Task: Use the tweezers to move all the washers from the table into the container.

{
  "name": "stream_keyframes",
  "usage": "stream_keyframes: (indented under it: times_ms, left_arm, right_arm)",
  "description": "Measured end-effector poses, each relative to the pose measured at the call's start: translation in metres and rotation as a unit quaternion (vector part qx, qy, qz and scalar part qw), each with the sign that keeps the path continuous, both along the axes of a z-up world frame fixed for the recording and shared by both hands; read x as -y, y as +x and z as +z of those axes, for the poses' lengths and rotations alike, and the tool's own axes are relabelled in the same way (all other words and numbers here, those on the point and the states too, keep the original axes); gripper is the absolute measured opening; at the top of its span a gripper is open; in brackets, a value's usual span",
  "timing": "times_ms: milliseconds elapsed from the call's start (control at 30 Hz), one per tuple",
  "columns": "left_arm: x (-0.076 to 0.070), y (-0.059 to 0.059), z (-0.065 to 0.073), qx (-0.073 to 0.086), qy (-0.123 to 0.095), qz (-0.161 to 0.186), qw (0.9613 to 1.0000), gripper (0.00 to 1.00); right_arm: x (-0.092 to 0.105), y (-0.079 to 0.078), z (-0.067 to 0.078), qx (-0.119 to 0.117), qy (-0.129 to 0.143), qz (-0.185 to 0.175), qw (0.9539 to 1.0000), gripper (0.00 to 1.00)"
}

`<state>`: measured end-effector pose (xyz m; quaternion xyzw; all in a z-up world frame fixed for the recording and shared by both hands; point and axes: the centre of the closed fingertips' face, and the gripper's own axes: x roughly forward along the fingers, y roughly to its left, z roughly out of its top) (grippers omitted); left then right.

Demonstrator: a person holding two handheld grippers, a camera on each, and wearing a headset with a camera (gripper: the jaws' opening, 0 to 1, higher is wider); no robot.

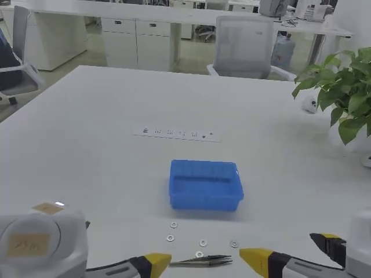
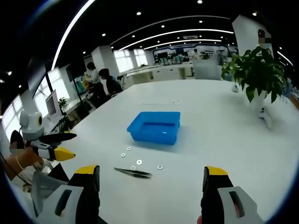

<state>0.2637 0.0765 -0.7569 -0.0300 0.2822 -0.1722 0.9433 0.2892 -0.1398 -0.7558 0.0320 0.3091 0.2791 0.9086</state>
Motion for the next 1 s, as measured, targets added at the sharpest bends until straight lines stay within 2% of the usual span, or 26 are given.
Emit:
stream_keyframes:
  times_ms: [167, 633, 900, 1000]
  left_arm:
    - [0.001, -0.001, -0.003, -0.006, 0.004, -0.006, 1.0, 0.94]
    - [0.005, -0.001, 0.0, -0.004, 0.004, -0.016, 0.9999, 0.91]
    - [0.009, 0.001, 0.0, -0.008, 0.002, -0.024, 0.9997, 0.85]
    - [0.013, 0.0, -0.001, -0.011, 0.0, -0.037, 0.9993, 0.76]
  right_arm:
    - [0.0, -0.001, -0.004, -0.003, -0.002, 0.002, 1.0, 0.91]
    - [0.002, -0.002, -0.004, -0.003, 0.0, -0.002, 1.0, 0.92]
    - [0.0, -0.001, -0.005, -0.007, 0.004, 0.003, 1.0, 0.89]
    - [0.0, -0.002, -0.007, -0.009, 0.003, 0.006, 0.9999, 0.89]
